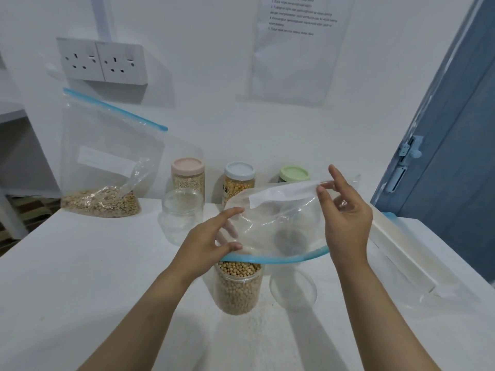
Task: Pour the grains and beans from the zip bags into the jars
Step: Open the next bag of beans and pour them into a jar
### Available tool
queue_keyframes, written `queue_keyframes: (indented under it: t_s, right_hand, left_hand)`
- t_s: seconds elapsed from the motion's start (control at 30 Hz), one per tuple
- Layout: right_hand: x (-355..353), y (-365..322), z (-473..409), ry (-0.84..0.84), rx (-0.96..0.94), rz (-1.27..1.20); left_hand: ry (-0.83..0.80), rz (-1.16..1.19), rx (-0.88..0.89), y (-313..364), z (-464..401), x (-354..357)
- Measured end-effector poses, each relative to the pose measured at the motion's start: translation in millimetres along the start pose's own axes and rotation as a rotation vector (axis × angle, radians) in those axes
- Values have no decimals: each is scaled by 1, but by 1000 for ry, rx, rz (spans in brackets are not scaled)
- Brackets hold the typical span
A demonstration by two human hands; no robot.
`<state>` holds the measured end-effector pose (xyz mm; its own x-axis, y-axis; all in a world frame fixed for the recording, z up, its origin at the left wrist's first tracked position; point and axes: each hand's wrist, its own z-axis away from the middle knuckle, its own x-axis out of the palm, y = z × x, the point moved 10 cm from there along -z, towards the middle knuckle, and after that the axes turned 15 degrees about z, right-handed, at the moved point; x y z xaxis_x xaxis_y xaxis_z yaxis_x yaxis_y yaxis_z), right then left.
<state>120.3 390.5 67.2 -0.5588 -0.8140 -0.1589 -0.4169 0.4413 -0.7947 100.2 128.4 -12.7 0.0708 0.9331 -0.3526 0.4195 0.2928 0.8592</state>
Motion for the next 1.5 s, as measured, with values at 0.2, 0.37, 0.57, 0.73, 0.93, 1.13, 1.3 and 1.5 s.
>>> queue_keyframes:
  t_s: [0.2, 0.37, 0.57, 0.73, 0.93, 1.13, 1.3, 1.5]
  right_hand:
    - [1, -3, -2, 1, -40, 14]
    - [-1, -2, -6, 21, -52, 18]
    - [-3, -7, -3, 35, -49, 28]
    - [-7, -10, 4, 71, -62, 46]
    - [-28, 6, -2, 113, -5, 84]
    - [-74, 71, -29, -10, 236, 326]
    - [-118, 127, -46, -233, 420, 276]
    - [-143, 113, -55, -322, 38, 69]
  left_hand:
    - [13, -9, 4, -6, 1, 0]
    - [-146, 53, -15, -13, 6, 3]
    - [-124, 68, -43, -15, 1, 7]
    - [-67, 72, -34, -8, -1, 5]
    - [40, 106, 80, 21, -2, 8]
    - [266, 490, 16, 52, -18, 58]
    - [450, 888, -279, 30, -36, 119]
    - [525, 1530, -447, 35, -51, 160]
